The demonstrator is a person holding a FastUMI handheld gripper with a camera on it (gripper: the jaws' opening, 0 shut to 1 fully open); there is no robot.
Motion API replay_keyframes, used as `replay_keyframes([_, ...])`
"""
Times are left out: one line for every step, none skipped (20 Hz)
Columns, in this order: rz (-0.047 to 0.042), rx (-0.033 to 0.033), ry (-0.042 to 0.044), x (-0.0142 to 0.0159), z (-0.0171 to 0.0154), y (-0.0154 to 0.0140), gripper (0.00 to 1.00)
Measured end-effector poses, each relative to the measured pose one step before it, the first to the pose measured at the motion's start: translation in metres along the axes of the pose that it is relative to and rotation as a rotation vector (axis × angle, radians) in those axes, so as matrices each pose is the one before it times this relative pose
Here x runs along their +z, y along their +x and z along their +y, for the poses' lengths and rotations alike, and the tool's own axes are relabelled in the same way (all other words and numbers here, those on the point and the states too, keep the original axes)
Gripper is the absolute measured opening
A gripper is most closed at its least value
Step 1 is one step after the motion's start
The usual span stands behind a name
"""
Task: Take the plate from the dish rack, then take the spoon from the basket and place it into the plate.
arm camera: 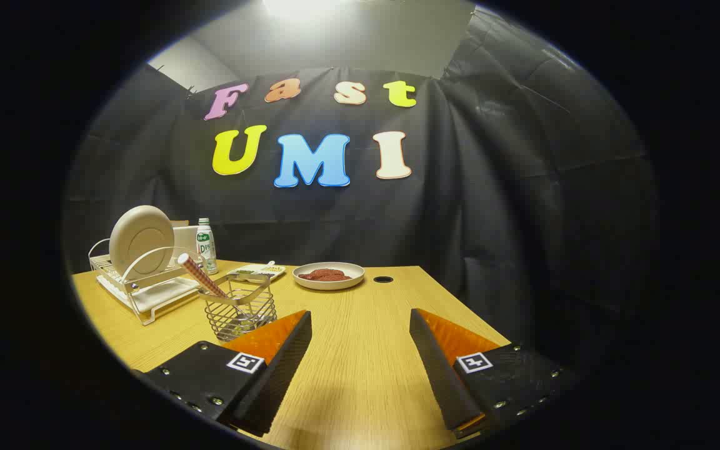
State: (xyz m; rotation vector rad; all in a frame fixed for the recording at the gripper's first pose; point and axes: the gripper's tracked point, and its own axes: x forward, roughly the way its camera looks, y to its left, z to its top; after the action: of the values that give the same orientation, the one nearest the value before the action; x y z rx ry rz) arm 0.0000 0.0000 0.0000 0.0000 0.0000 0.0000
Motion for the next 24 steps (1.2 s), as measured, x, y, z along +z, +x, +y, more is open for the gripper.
replay_keyframes([-0.00207, 0.00036, 0.00227, 0.00032, -0.00055, 0.00002, 0.96])
replay_keyframes([-0.00091, -0.00056, 0.00333, 0.00002, 0.00018, 0.0008, 0.96])
replay_keyframes([-0.00583, -0.00316, 0.00035, 0.00093, -0.00005, 0.00325, 0.96])
replay_keyframes([-0.00029, -0.00114, 0.00368, 0.00052, 0.00004, 0.00257, 0.96])
replay_keyframes([0.0035, -0.00473, 0.00331, 0.00028, -0.00094, 0.00551, 0.96])
replay_keyframes([-0.00039, -0.00262, 0.00509, 0.00165, -0.00083, 0.00935, 0.96])
replay_keyframes([0.00017, -0.00008, 0.00379, 0.00158, -0.00096, 0.01219, 0.96])
replay_keyframes([-0.00634, -0.0027, 0.0026, 0.00179, -0.00066, 0.01298, 0.96])
replay_keyframes([-0.01551, 0.00328, 0.0031, 0.00411, 0.00023, 0.0076, 0.96])
replay_keyframes([-0.01568, 0.00126, 0.00342, 0.00473, 0.00085, 0.00629, 0.96])
replay_keyframes([-0.00619, 0.00015, 0.00156, 0.00409, 0.00027, 0.00814, 0.96])
replay_keyframes([-0.00181, 0.00044, -0.00117, 0.00342, 0.00071, 0.00836, 0.96])
replay_keyframes([0.00675, -0.00116, -0.00883, 0.00654, 0.00171, 0.00688, 0.96])
replay_keyframes([0.0063, -0.00377, -0.01432, 0.00575, 0.00072, 0.00369, 0.96])
replay_keyframes([0.00146, -0.00823, -0.01455, 0.01215, 0.00073, 0.00221, 0.96])
replay_keyframes([-0.00154, -0.01406, -0.01081, 0.01327, 0.00006, 0.00021, 0.96])
replay_keyframes([0.00295, -0.01635, -0.00583, 0.01299, 0.00135, -0.00161, 0.96])
replay_keyframes([0.00582, -0.01726, -0.00608, 0.0111, 0.00299, -0.00209, 0.96])
replay_keyframes([0.00079, -0.01379, -0.00823, 0.01298, 0.00586, -0.00411, 0.96])
replay_keyframes([-0.00523, -0.01363, -0.00996, 0.01477, 0.00792, -0.00522, 0.96])
replay_keyframes([0.00052, -0.01421, -0.00861, 0.01468, 0.00972, -0.0071, 0.96])
replay_keyframes([0.00154, -0.01115, -0.00452, 0.01174, 0.01164, -0.00776, 0.96])
replay_keyframes([-0.00434, -0.01132, 0.0017, 0.01497, 0.01377, -0.00972, 0.96])
replay_keyframes([0.00449, -0.01257, 0.00408, 0.01061, 0.01509, -0.00735, 0.96])
